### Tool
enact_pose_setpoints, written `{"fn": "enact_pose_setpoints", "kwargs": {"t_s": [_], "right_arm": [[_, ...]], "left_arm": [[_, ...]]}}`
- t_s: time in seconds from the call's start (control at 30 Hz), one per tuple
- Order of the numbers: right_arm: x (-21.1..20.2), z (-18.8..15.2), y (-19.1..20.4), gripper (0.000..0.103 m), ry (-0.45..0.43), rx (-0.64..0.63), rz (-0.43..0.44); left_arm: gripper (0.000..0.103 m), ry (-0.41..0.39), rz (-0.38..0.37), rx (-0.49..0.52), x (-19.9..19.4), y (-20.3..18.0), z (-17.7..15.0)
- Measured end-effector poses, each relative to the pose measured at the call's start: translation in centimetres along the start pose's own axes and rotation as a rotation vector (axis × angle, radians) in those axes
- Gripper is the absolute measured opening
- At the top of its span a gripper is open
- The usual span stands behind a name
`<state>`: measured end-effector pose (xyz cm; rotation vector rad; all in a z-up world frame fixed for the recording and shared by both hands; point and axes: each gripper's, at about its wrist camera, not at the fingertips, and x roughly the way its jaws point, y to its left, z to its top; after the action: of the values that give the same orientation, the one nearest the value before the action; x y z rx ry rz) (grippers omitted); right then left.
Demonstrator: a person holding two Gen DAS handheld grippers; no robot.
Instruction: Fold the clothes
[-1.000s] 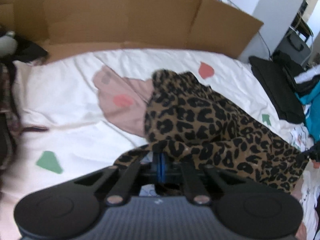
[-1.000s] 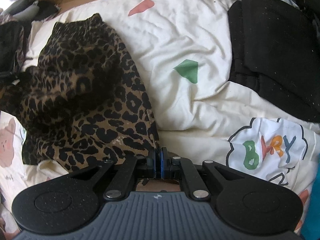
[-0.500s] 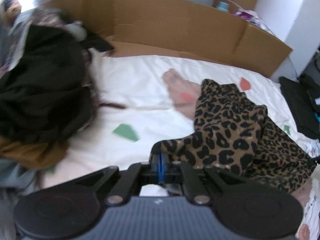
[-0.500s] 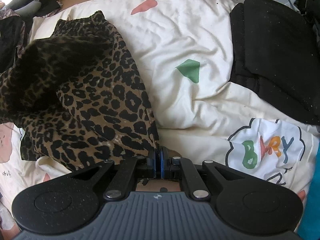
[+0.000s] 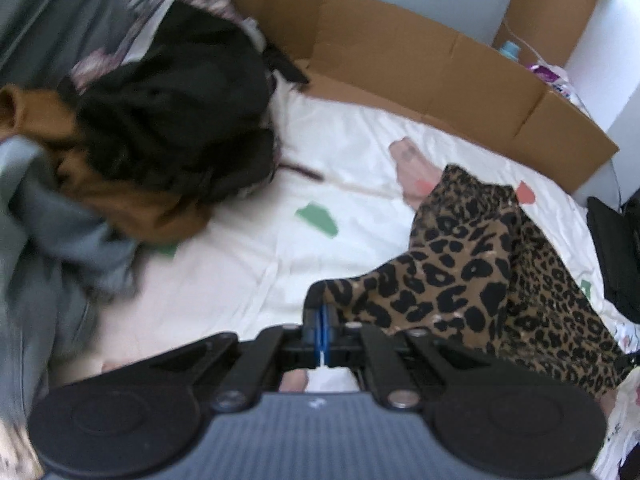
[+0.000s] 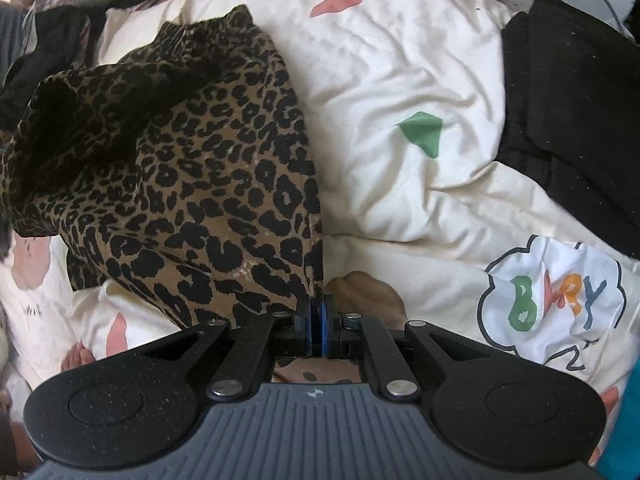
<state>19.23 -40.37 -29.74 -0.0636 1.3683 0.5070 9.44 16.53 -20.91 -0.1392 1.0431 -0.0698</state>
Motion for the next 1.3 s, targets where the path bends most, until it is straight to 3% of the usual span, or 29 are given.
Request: {"fn": "enact_pose_setpoints", "kwargs": {"t_s": [0.4,0.63,0.77,1.0,1.17,1.3], "right_arm": [[0.0,-1.0,0.6,0.002,0.089,-0.052,0.031],[0.0,-1.5,1.1,0.002,0.147,-0.088,0.030],[0.2,-1.0,0.5,0.004,0.152,-0.066,0.020],[-0.3,0.0,0.5,0.019,0.065,-0.023,0.021],[0.4,0.6,0.5,0.021,0.014,-0.023,0.025],[1.0,0.8,0.1,0.031,-0.018,0.005,0.024]], "left_arm": [[0.001,0.091,0.009,-0.074,-1.6,0.9,-7.3],[0.001,0.156,-0.001,-0.052,-1.4,0.8,-8.8],[0.009,0.192,0.005,-0.060,-1.3,0.9,-8.4],[0.032,0.115,0.007,0.015,-2.6,-1.2,-4.8],[0.044,0.084,-0.027,0.042,-1.3,-3.4,-2.6],[0.044,0.092,-0.058,0.062,0.8,-5.4,-1.9]]}}
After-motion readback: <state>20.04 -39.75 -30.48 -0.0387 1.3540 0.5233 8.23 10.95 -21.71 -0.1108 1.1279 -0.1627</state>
